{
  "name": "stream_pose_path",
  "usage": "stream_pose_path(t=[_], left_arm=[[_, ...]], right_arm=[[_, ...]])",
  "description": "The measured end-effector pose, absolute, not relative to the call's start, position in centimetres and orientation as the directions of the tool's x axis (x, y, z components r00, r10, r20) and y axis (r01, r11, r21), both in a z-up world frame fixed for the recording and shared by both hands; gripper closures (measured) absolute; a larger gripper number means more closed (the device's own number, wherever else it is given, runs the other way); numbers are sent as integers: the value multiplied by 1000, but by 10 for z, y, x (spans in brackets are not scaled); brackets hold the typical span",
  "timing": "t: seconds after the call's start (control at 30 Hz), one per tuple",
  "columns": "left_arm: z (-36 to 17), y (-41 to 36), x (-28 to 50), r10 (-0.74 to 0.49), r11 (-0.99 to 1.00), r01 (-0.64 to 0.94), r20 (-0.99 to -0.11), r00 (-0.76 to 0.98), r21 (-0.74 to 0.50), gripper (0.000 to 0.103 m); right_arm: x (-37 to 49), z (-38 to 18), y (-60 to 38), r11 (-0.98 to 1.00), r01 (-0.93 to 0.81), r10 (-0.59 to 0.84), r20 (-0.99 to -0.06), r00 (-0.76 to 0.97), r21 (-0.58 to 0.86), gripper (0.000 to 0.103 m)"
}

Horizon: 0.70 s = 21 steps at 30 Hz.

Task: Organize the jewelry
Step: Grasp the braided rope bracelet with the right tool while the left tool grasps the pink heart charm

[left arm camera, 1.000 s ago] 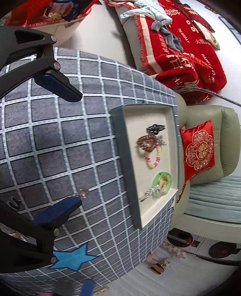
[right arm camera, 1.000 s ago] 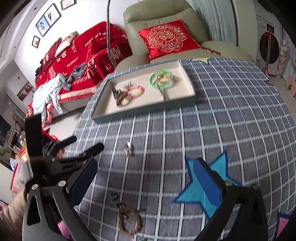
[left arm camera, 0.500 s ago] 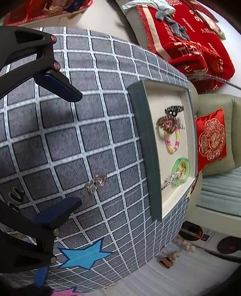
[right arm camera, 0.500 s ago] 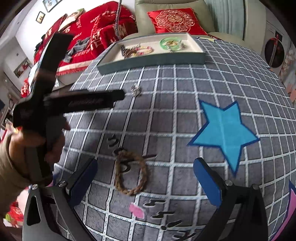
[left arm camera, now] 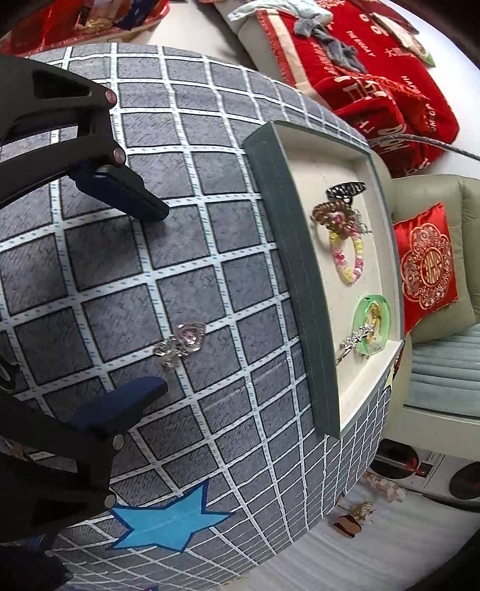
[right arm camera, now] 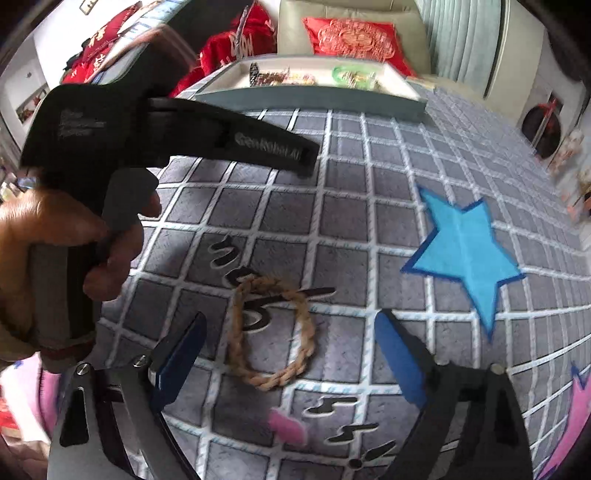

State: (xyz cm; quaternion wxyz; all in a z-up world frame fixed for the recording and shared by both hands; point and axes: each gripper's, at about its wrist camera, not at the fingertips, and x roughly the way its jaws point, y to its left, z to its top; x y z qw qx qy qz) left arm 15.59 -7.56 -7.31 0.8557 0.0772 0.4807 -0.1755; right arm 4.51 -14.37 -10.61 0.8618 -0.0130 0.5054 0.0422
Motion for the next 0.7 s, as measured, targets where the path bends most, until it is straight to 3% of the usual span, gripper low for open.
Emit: stream_pose_path(t=[0.17, 0.3, 0.37, 0.5, 0.7], left_arm=[[-71, -84, 153, -234, 913, 407, -841, 488, -18, 28], [-68, -90, 149, -254, 897, 443, -836, 486, -15, 60], [-68, -90, 148, -265, 892, 452, -835, 482, -21, 73], [-66, -84, 147, -278, 893, 448, -835, 475, -43, 82], [-60, -67, 141, -307, 896, 437, -822, 480, -79, 85]], right_arm=[[44, -104, -141, 994, -113, 53, -869, 491, -4, 30], [43, -99, -140, 993, -118, 55, -871, 489, -3, 60], [45, -98, -142, 994, -109, 57, -876, 478, 5, 64], [50, -97, -147, 995, -99, 65, -880, 470, 21, 91], [52, -91, -167, 988, -68, 153, -866, 476, 137, 91]])
